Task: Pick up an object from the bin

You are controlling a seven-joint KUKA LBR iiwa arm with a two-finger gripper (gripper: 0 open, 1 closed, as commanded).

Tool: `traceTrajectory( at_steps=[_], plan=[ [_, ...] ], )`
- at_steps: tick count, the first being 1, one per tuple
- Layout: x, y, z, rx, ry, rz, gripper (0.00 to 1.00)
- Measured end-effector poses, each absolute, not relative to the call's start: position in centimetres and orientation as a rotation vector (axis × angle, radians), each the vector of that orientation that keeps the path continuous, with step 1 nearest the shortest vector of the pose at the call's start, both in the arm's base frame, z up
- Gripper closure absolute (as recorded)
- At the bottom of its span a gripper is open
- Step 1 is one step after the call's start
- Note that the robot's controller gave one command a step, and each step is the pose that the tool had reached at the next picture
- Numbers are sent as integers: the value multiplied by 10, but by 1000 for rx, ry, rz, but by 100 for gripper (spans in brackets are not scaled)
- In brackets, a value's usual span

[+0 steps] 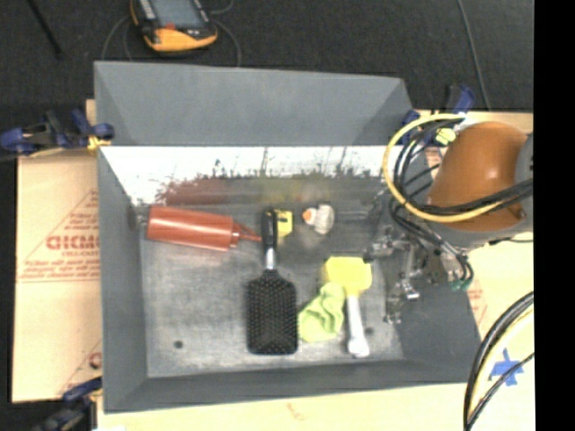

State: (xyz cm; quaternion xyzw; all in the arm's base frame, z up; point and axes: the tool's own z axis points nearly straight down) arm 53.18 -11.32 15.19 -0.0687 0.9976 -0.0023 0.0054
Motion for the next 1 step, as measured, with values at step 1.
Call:
traceTrajectory(
  at_steps=[1],
  plan=[
    [547,-101,127,-520,3102,2,0]
  ],
)
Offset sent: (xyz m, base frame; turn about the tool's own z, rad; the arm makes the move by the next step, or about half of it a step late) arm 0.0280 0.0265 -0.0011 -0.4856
